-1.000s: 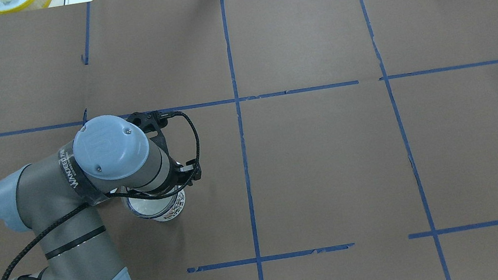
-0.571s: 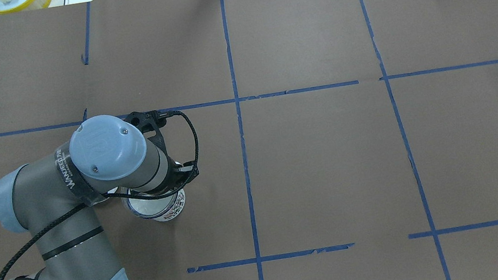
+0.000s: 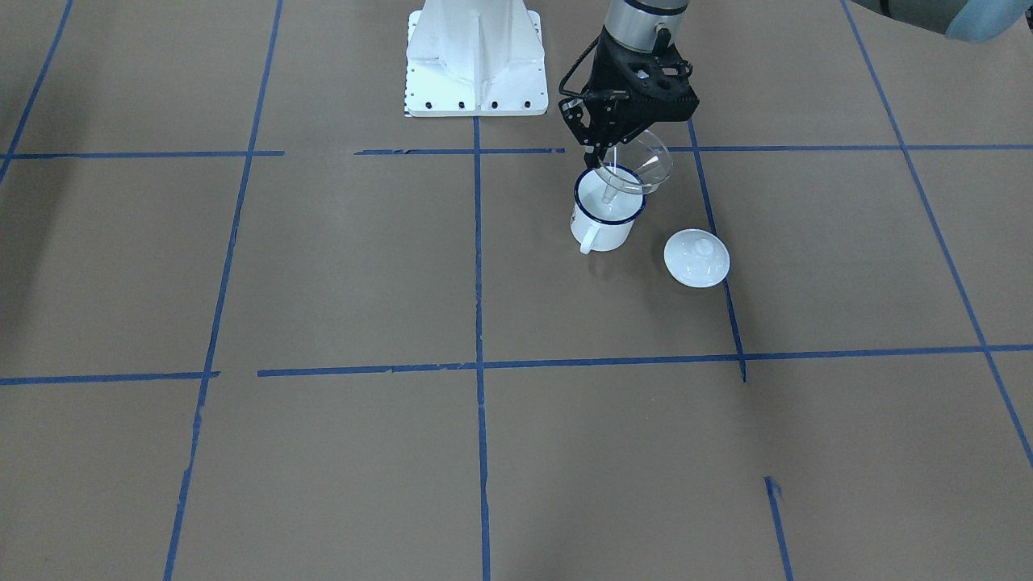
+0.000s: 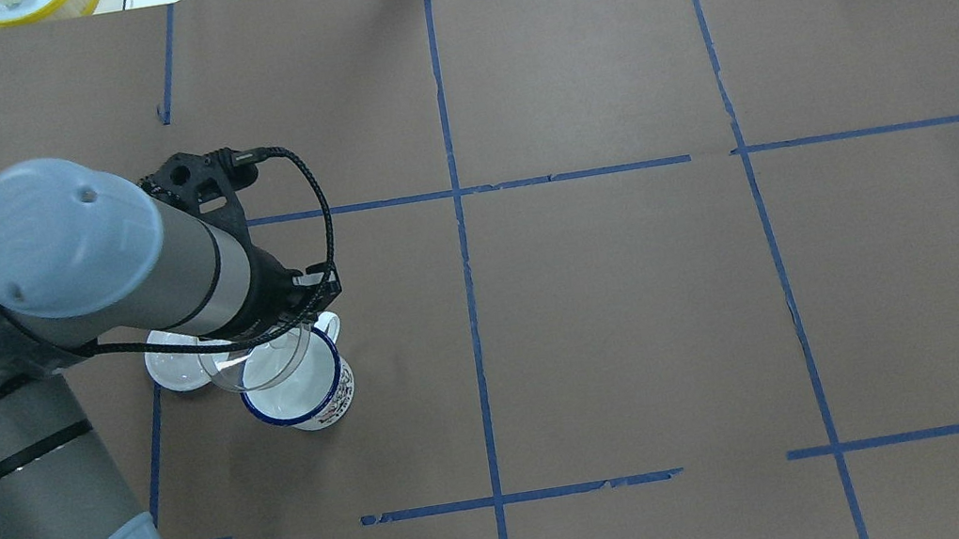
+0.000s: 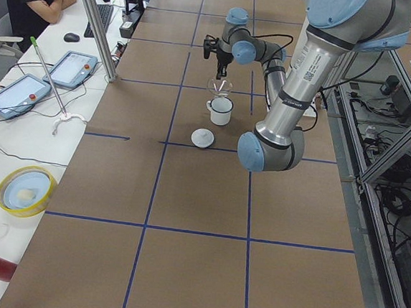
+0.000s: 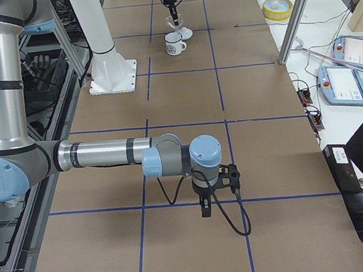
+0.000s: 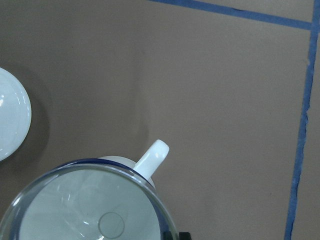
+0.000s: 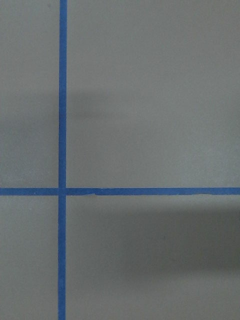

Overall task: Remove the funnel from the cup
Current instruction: 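Lift the funnel up out of the mug with the left gripper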

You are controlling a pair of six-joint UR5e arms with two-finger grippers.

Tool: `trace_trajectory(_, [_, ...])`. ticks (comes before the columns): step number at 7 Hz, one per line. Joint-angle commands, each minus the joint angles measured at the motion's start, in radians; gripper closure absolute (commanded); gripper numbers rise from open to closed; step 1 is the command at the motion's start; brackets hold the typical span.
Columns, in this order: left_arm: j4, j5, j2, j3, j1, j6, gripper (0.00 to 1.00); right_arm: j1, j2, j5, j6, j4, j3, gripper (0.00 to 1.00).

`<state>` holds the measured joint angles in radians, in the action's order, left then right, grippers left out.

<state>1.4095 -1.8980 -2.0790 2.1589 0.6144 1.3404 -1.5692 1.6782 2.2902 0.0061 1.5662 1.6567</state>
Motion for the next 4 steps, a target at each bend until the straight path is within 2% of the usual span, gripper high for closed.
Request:
trace_trajectory(1, [0.009,-0.130,0.022,0.038,0.099,-0.085,1.00,0.000,0.000,0.000,0.000,0.000,0.000,0.00])
trace_trajectory(3, [0.029,-0.125,0.008,0.016,0.126,-0.075,1.00,0.000,0.000,0.000,0.000,0.000,0.000,0.00])
trace_trajectory(4, [0.175,-0.121,0.008,-0.063,0.183,-0.014,1.00,0.000,0.000,0.000,0.000,0.000,0.000,0.00])
